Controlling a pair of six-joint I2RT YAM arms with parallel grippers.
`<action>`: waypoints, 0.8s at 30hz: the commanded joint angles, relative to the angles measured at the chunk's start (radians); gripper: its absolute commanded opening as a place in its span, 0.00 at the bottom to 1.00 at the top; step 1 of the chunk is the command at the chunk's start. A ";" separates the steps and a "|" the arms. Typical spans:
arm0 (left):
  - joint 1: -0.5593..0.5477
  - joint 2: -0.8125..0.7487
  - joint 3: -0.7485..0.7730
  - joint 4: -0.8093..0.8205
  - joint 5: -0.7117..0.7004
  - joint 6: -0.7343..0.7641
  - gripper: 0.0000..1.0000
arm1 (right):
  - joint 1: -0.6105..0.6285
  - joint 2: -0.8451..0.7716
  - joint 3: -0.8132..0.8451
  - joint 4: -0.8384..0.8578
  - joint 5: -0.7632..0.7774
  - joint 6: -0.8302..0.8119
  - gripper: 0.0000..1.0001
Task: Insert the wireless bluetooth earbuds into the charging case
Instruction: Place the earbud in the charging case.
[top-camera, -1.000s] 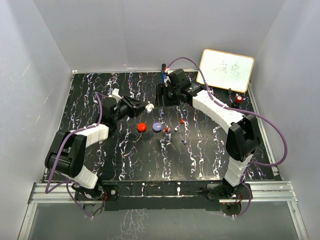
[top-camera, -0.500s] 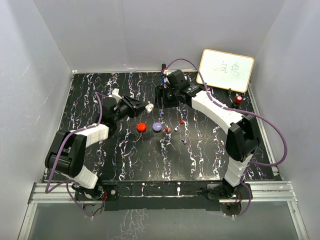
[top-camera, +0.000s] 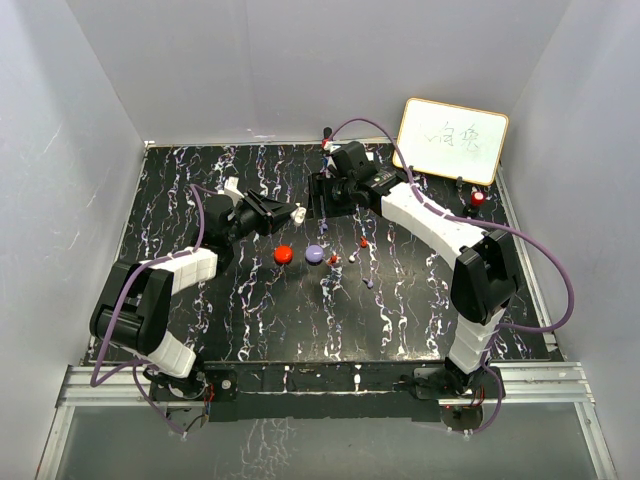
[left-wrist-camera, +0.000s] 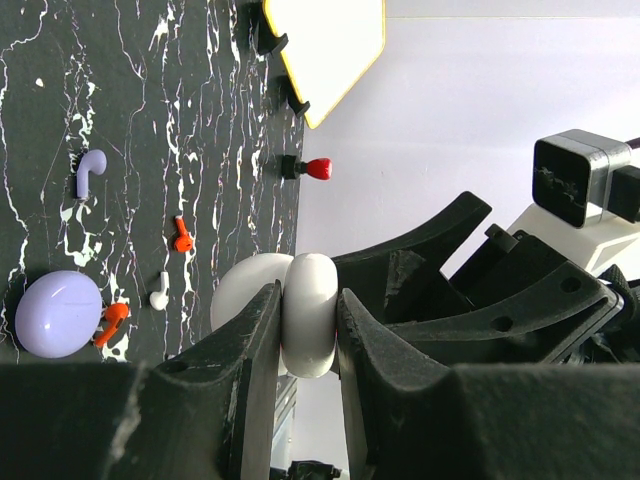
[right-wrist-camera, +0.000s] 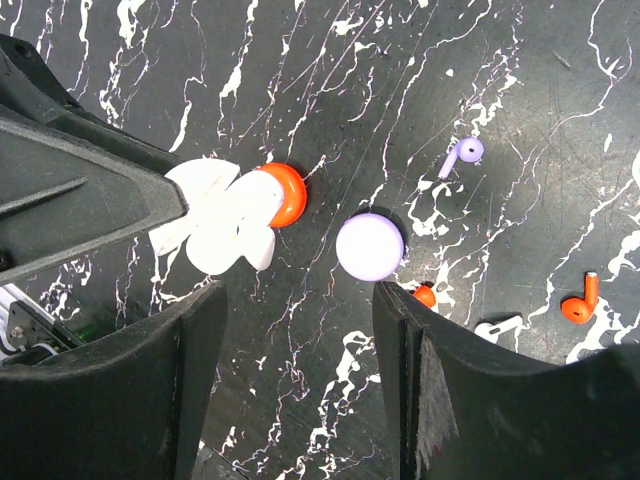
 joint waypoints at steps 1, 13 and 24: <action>-0.002 -0.013 0.038 0.017 0.030 -0.008 0.00 | 0.001 -0.004 0.011 0.022 0.018 -0.014 0.57; -0.002 -0.023 0.038 0.016 0.043 -0.010 0.00 | -0.009 0.023 0.004 0.039 0.026 -0.013 0.56; -0.001 -0.037 0.023 0.015 0.055 -0.012 0.00 | -0.036 0.033 0.006 0.052 0.012 -0.013 0.55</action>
